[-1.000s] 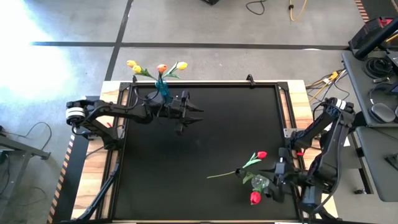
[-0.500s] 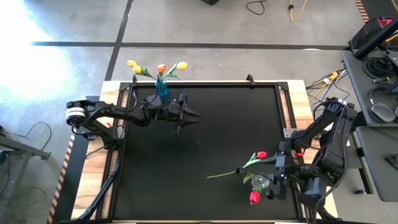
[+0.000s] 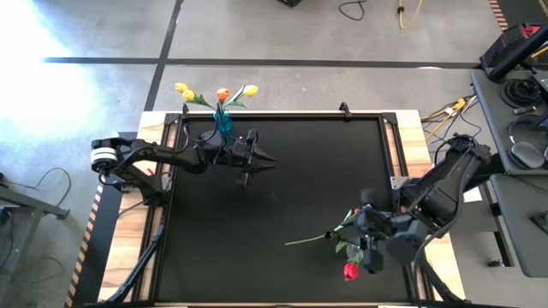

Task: Sort flowers into vase by color
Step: Put the red flower into the transparent vase

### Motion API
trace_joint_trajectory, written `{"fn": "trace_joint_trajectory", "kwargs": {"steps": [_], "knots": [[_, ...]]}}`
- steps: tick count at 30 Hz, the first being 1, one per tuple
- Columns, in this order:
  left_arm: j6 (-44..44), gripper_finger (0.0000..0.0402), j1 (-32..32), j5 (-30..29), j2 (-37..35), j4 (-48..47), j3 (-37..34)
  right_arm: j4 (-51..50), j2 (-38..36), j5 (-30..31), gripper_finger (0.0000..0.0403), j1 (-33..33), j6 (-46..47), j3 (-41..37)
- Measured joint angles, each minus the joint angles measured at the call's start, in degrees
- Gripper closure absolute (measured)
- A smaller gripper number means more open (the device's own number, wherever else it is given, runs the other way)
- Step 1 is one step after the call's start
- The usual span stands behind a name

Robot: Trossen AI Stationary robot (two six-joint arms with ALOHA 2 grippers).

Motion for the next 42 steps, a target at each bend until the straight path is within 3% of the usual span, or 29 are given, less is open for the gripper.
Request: {"fn": "trace_joint_trajectory", "kwargs": {"steps": [19,25,32,42], "knots": [[0.15,0.0322,0.0,0.11,0.0,-0.11,0.0,5.43,2.33,-5.33,0.0232,-2.61,-6.02,-0.39],[0.15,0.0322,0.0,0.13,0.0,-0.17,0.0,5.45,2.71,-5.49,0.0282,-3.04,-7.19,-0.5],[0.15,0.0322,0.0,0.13,0.0,-0.19,0.0,2.77,2.71,-4.79,0.0382,-3.22,-7.35,-0.48],[0.15,0.0322,0.0,0.13,0.0,-0.36,0.0,-3.18,2.71,-3.64,0.039,-3.22,-2.97,-0.48]]}}
